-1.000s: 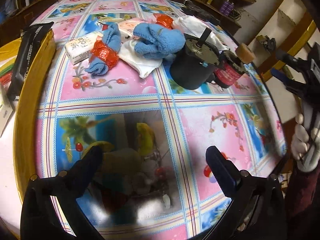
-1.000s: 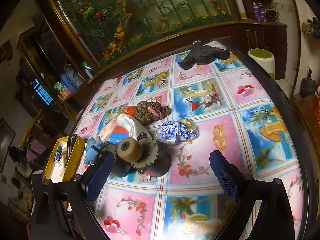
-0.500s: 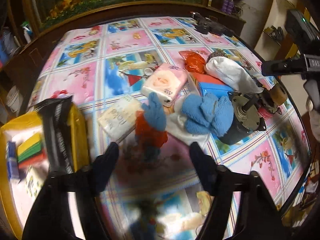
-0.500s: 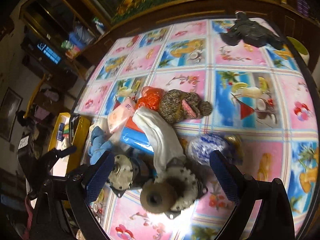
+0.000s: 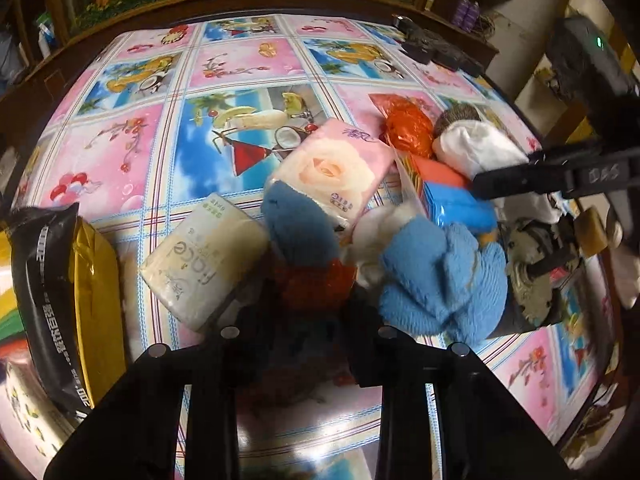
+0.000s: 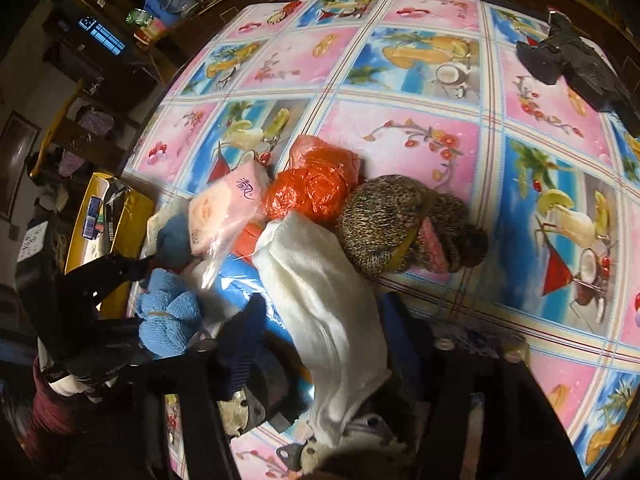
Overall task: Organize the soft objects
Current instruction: 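Grasp the blue sock with red band with the left tool while the right grasps the white cloth, then carry sock and white cloth into the white box and release both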
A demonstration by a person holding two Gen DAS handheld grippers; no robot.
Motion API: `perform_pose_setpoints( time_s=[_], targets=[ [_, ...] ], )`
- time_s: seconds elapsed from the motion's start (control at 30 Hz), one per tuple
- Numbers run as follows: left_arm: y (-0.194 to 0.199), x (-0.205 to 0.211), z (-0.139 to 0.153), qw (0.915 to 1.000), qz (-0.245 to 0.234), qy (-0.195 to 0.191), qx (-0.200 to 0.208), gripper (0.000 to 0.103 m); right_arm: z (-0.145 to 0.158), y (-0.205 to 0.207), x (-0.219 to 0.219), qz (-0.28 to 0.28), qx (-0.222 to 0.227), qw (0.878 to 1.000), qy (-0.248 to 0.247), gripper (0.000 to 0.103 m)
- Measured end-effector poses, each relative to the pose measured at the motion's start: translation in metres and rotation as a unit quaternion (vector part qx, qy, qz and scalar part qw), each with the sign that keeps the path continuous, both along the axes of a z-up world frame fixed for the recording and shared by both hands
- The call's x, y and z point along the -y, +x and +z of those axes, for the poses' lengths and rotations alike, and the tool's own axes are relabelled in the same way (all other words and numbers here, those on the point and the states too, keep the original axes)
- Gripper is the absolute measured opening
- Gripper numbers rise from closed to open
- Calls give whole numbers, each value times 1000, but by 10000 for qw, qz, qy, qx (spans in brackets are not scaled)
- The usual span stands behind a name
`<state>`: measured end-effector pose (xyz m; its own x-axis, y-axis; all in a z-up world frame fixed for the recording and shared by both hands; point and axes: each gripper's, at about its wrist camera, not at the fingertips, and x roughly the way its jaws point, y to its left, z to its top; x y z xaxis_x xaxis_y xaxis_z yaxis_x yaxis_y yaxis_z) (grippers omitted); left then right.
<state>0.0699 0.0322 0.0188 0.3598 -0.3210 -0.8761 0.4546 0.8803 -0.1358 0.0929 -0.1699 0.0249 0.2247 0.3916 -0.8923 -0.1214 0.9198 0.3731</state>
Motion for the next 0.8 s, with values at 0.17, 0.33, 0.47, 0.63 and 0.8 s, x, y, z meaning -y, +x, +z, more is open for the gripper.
perform_pose_setpoints(
  time_s=[0.17, 0.33, 0.47, 0.63, 0.8],
  targets=[
    [-7, -14, 11, 9991, 243, -312, 120, 26, 7, -14, 6, -128, 241, 9996, 105, 20],
    [-31, -23, 37, 9975, 254, -559, 359, 26, 33, -39, 12, -303, 545, 9978, 208, 20],
    [-57, -35, 61, 9954, 191, -748, 559, 26, 64, -66, 14, -317, 760, 9962, 284, 20],
    [-94, -68, 86, 9918, 257, -935, 838, 27, 100, -105, -4, -155, 1067, 9937, 303, 20],
    [-114, -120, 97, 9885, 663, -857, 1056, 27, 137, -145, -28, 100, 1338, 9891, 601, 20]
  ],
)
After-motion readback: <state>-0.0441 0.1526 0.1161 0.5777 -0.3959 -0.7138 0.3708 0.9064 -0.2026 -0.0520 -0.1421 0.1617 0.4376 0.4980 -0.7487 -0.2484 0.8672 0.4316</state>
